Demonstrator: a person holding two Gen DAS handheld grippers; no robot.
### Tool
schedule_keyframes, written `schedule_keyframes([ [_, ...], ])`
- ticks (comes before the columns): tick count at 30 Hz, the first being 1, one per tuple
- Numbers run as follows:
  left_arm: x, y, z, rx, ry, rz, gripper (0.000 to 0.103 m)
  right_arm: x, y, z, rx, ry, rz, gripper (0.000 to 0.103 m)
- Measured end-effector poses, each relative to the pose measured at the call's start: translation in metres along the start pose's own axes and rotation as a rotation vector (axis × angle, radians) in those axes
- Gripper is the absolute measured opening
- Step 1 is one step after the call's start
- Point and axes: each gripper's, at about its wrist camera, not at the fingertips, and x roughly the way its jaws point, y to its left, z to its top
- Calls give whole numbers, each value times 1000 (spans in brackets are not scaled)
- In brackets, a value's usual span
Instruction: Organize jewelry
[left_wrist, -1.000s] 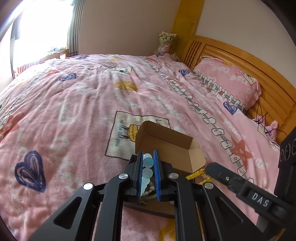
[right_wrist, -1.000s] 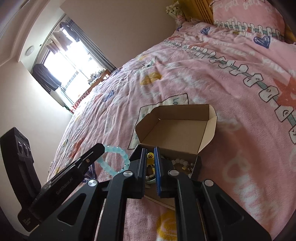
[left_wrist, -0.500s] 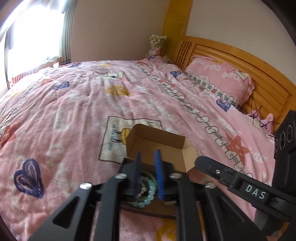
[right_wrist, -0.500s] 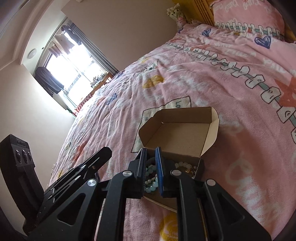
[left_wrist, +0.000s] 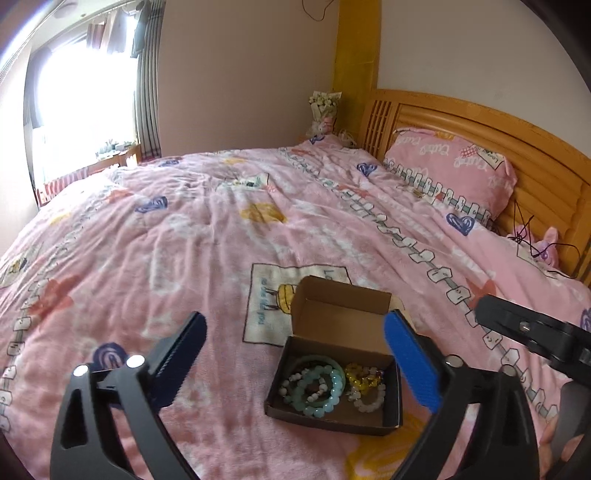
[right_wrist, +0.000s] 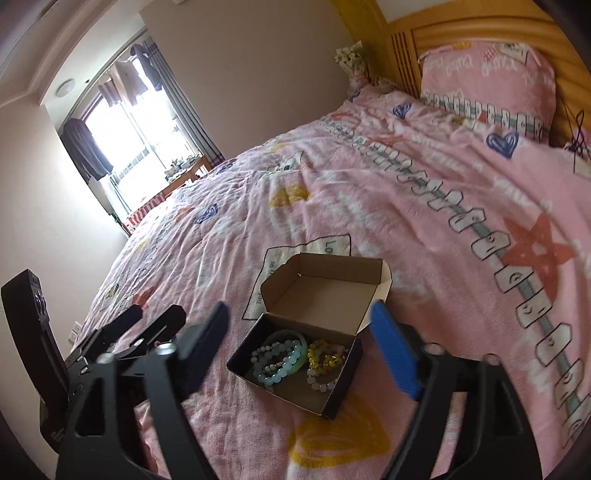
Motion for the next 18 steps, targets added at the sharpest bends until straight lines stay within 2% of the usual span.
schedule_keyframes([
  [4, -12, 5, 4, 36, 13, 54, 97, -9, 12, 1, -66, 32, -39, 96],
  [8, -21, 6, 4, 81, 33, 52, 97, -15, 15, 1, -94, 62, -97, 96],
  [14, -27, 7, 2, 72, 101, -41, 97, -24, 22, 0, -155, 73, -138, 96],
  [18, -31, 4, 1, 87, 107, -26, 97, -32, 23, 1, -163, 61, -139, 96],
])
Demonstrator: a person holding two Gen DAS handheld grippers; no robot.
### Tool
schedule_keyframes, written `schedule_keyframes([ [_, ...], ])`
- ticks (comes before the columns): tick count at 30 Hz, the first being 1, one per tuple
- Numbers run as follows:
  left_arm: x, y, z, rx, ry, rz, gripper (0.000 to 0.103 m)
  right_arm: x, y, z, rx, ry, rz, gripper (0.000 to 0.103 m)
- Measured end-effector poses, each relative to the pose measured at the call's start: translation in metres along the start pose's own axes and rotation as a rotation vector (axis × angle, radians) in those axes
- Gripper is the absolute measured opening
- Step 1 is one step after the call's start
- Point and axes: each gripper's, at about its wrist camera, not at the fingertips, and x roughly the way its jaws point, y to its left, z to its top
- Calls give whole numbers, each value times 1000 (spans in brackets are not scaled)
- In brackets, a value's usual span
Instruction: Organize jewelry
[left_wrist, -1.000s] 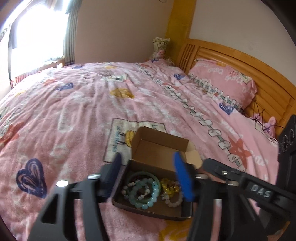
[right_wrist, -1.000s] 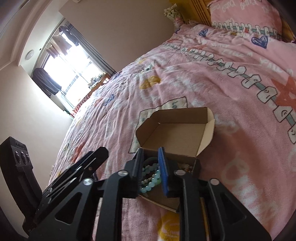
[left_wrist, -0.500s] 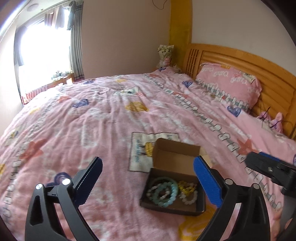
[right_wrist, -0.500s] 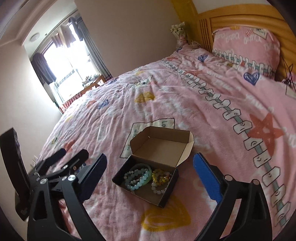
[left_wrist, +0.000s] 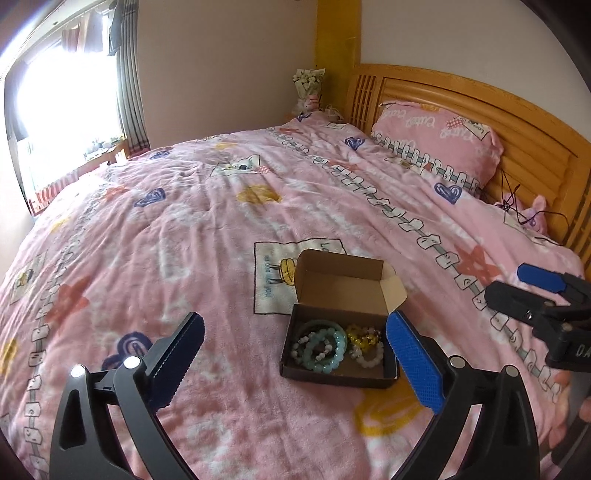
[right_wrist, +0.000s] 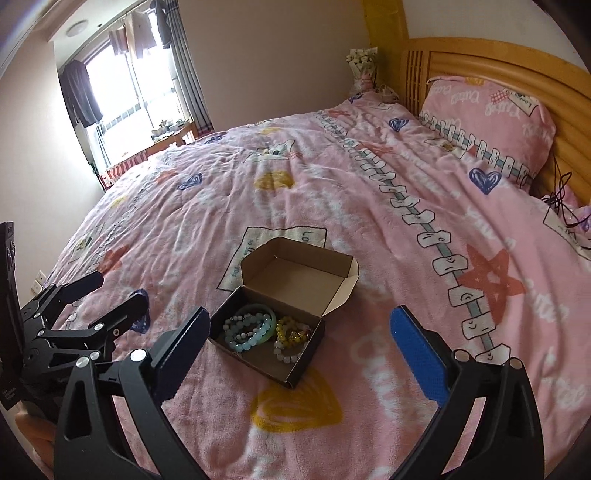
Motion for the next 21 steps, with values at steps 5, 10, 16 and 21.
schedule_keyframes([
  [5, -5, 0, 0, -6, -14, -1, 97, -7, -1, -1, -5, -9, -11, 96],
  [10, -9, 0, 1, -5, -18, 4, 97, -12, 0, -3, -13, -8, -24, 96],
  [16, -11, 4, 2, -33, -17, -14, 97, -14, 7, -11, -52, 14, -58, 96],
  [21, -13, 2, 1, -19, -16, -11, 97, -18, 8, -15, -49, 13, -57, 96],
])
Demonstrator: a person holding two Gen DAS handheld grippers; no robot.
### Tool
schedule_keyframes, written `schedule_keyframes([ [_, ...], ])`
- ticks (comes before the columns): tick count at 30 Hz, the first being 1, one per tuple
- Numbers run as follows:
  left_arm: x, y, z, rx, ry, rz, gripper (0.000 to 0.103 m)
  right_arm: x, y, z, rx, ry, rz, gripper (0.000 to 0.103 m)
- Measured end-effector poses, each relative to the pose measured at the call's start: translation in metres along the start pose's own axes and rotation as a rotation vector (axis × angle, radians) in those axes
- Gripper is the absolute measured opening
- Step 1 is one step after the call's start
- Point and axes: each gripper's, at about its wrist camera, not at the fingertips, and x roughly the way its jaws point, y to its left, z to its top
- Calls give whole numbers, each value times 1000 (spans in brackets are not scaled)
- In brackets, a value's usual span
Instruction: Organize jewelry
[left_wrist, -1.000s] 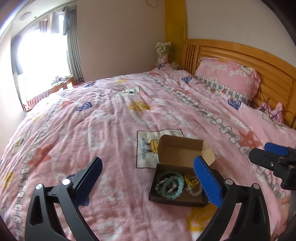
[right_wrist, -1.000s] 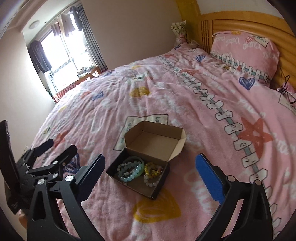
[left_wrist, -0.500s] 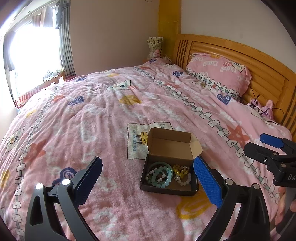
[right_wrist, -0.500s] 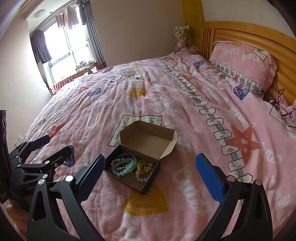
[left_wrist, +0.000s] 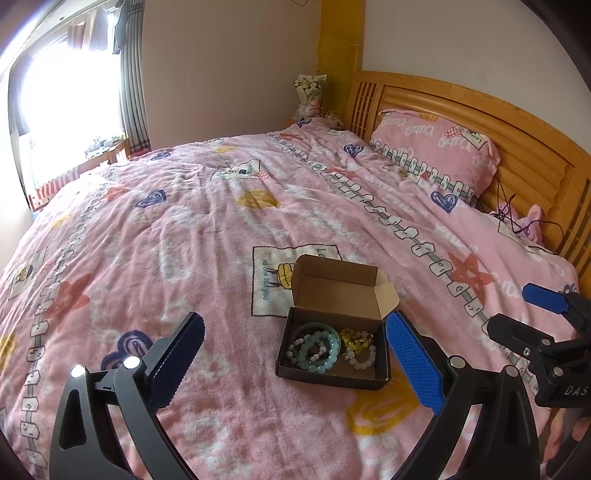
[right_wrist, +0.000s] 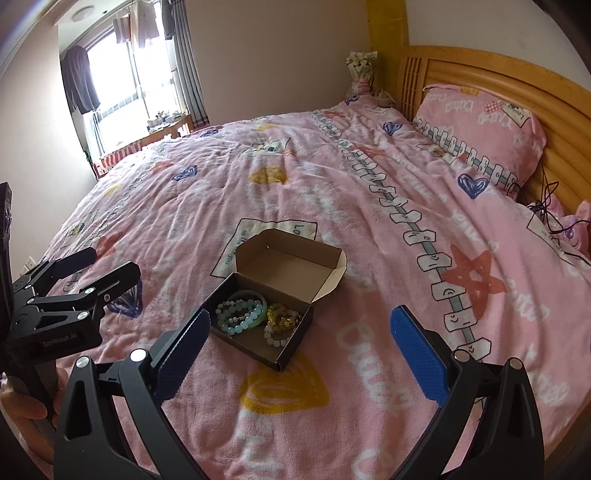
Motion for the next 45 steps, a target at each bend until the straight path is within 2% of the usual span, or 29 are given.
schedule_keyframes([
  [16, -1, -4, -2, 28, 5, 18, 97, -11, -2, -2, 2, -21, -14, 96],
  [45, -5, -3, -1, 33, -1, 5, 97, -14, -2, -1, 7, -28, -20, 96],
])
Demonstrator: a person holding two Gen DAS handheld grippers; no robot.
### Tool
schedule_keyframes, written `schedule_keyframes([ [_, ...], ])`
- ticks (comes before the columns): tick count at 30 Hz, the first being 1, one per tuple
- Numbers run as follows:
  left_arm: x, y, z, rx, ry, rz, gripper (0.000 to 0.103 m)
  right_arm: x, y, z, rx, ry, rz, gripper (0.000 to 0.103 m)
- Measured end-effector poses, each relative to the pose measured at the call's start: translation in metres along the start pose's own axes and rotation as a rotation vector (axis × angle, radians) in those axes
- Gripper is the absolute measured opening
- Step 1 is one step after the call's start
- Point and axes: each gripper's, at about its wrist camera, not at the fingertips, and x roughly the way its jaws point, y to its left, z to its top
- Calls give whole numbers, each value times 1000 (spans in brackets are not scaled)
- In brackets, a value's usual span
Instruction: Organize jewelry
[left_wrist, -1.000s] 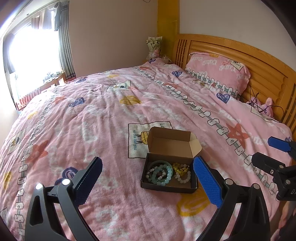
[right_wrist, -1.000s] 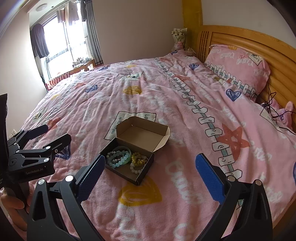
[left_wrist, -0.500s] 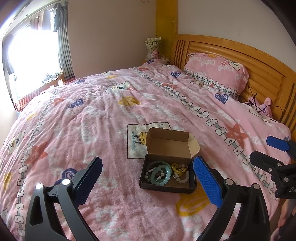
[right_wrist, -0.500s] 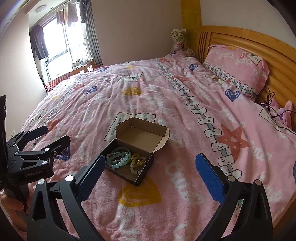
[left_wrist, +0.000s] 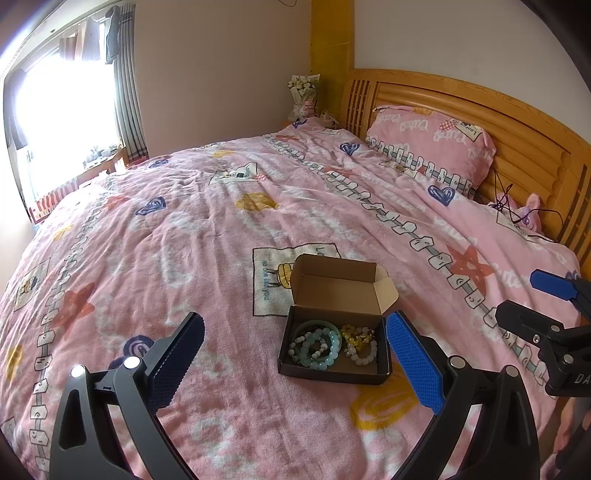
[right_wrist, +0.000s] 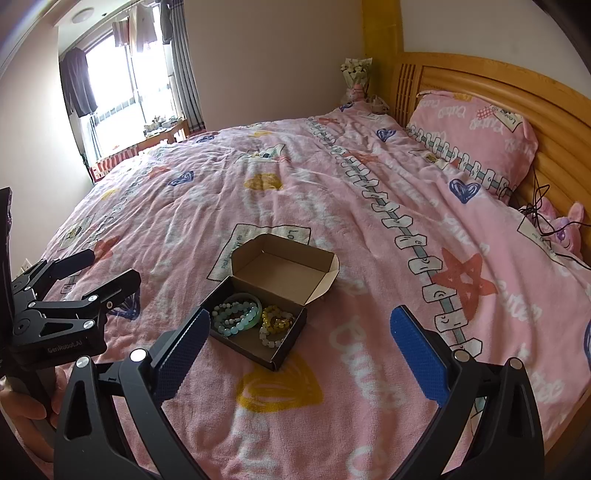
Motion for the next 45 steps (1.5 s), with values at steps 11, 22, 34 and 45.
schedule_keyframes([
  [11, 1, -2, 0, 0, 2, -1, 97, -2, 0, 1, 2, -4, -1, 96],
  [22, 4, 1, -1, -26, 19, 4, 97, -7, -4, 5, 22, -15, 6, 96],
  [34, -1, 5, 0, -18, 1, 8, 97, -6, 0, 3, 25, -15, 17, 96],
  [45, -2, 2, 2, -14, -3, -15, 97, -7, 0, 3, 24, -16, 21, 96],
])
